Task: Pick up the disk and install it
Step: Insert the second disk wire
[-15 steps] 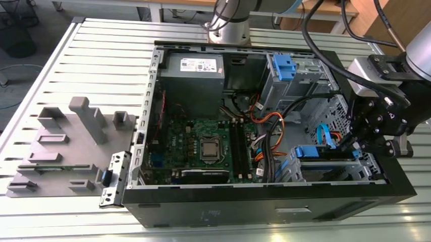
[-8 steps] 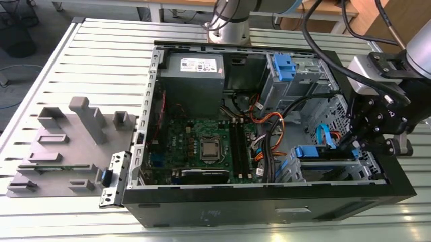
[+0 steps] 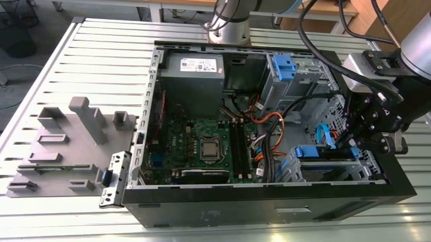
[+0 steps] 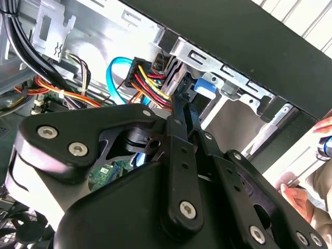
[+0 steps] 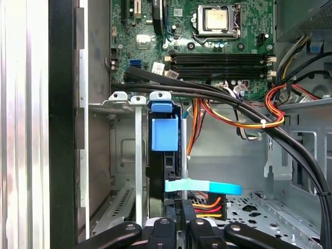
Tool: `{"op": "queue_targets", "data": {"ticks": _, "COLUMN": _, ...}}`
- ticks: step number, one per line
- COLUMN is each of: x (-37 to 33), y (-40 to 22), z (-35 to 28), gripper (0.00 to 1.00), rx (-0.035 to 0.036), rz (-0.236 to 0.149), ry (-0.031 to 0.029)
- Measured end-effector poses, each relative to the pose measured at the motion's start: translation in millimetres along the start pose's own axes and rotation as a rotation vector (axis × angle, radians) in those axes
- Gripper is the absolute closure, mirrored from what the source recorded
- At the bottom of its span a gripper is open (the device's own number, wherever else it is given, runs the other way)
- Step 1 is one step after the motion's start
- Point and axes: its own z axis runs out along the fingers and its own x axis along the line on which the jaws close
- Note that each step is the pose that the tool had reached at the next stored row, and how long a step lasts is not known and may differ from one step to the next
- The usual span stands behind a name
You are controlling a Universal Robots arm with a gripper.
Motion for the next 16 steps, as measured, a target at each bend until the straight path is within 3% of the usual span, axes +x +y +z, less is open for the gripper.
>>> {"op": "queue_targets", "data": {"ticks": 16, "x": 1.6, "y": 0.7, "z": 0.0, "gripper": 0.83, "rx": 0.0002, "rz": 0.002, "ry": 0.0001}}
